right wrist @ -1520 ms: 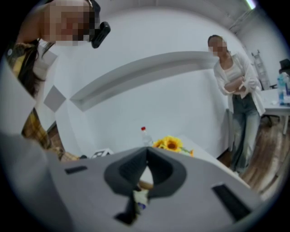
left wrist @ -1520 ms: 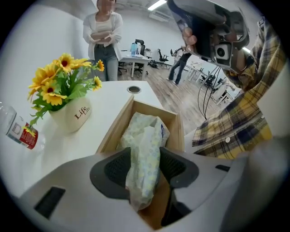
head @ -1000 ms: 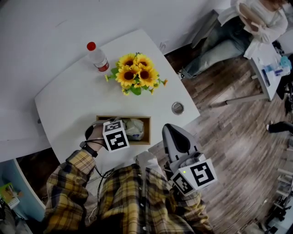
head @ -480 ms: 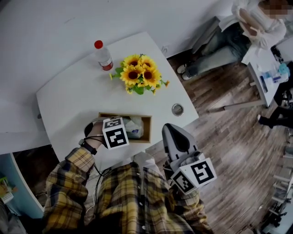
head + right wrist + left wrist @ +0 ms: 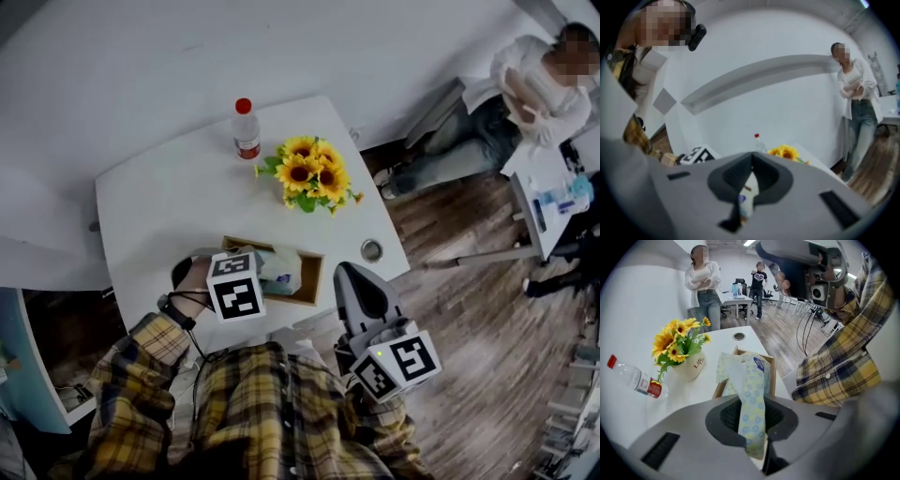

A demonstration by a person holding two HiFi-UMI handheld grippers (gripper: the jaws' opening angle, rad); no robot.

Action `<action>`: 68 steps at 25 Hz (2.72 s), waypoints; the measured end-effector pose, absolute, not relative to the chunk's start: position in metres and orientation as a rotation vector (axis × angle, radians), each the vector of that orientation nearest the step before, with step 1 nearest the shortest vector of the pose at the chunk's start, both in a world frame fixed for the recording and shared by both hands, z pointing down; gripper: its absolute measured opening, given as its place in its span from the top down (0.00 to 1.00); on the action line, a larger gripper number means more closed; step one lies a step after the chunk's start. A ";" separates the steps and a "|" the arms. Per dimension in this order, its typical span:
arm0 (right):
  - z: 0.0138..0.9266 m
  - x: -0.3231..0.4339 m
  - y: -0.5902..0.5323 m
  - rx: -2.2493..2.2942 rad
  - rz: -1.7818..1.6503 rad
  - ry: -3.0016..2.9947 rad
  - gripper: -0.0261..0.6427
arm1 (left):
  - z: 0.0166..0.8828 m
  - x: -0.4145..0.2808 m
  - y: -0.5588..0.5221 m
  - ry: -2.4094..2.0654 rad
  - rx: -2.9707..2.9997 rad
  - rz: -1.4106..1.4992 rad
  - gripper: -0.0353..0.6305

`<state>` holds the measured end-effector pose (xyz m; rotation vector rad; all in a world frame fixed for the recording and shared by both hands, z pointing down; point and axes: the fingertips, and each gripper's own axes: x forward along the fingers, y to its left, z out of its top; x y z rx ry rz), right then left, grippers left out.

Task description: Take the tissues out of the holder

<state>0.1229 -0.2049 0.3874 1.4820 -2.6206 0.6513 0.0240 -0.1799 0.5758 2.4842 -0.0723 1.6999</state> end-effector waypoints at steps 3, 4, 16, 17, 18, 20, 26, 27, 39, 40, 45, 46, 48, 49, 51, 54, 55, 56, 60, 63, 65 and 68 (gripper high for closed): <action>0.381 0.115 -0.210 1.451 0.618 -2.649 0.94 | 0.557 0.019 -0.186 -0.149 2.529 1.665 0.85; 0.379 0.112 -0.212 1.439 0.609 -2.658 0.94 | 0.551 0.017 -0.188 -0.183 2.544 1.656 0.85; 0.364 0.095 -0.231 1.373 0.514 -2.686 0.94 | 0.447 0.017 -0.224 -0.756 2.725 1.088 0.85; 0.364 0.095 -0.233 1.370 0.509 -2.688 0.94 | 0.437 0.019 -0.228 -0.800 2.722 0.993 0.85; 0.363 0.094 -0.235 1.368 0.501 -2.689 0.94 | 0.426 0.020 -0.231 -0.829 2.718 0.905 0.85; 0.360 0.094 -0.239 1.364 0.483 -2.693 0.94 | 0.405 0.022 -0.236 -0.861 2.721 0.774 0.85; 0.357 0.092 -0.249 1.365 0.471 -2.694 0.94 | 0.357 0.014 -0.253 -1.022 2.739 0.523 0.85; 0.357 0.092 -0.250 1.365 0.470 -2.693 0.94 | 0.350 0.013 -0.255 -1.049 2.739 0.478 0.85; 0.343 0.092 -0.254 1.362 0.416 -2.724 0.94 | 0.292 0.006 -0.246 -1.232 2.733 0.096 0.85; 0.342 0.092 -0.254 1.360 0.410 -2.727 0.94 | 0.290 0.006 -0.245 -1.235 2.725 0.081 0.85; 0.338 0.091 -0.255 1.358 0.395 -2.743 0.94 | 0.286 0.005 -0.241 -1.232 2.717 0.068 0.85; 0.336 0.090 -0.254 1.356 0.396 -2.749 0.94 | 0.286 0.005 -0.240 -1.234 2.719 0.068 0.85; 0.334 0.088 -0.254 1.350 0.394 -2.761 0.94 | 0.285 0.004 -0.240 -1.238 2.721 0.070 0.85; 0.334 0.088 -0.254 1.347 0.386 -2.753 0.94 | 0.285 0.005 -0.241 -1.237 2.721 0.072 0.85; 0.336 0.089 -0.254 1.341 0.365 -2.733 0.94 | 0.286 0.007 -0.241 -1.229 2.725 0.081 0.85; 0.333 0.088 -0.255 1.343 0.359 -2.735 0.94 | 0.286 0.009 -0.241 -1.219 2.730 0.090 0.85; 0.330 0.087 -0.255 1.350 0.367 -2.743 0.94 | 0.286 0.009 -0.240 -1.220 2.729 0.090 0.85; 0.328 0.086 -0.254 1.359 0.377 -2.751 0.94 | 0.286 0.009 -0.239 -1.222 2.728 0.090 0.85; 0.334 0.088 -0.247 1.359 0.357 -2.729 0.95 | 0.287 0.008 -0.233 -1.233 2.719 0.088 0.85; 0.339 0.088 -0.244 1.358 0.353 -2.719 0.94 | 0.290 0.005 -0.232 -1.233 2.714 0.089 0.85; 0.338 0.086 -0.243 1.359 0.353 -2.721 0.94 | 0.291 0.004 -0.232 -1.226 2.715 0.092 0.85; 0.332 0.082 -0.244 1.376 0.377 -2.742 0.94 | 0.292 0.006 -0.232 -1.213 2.720 0.097 0.85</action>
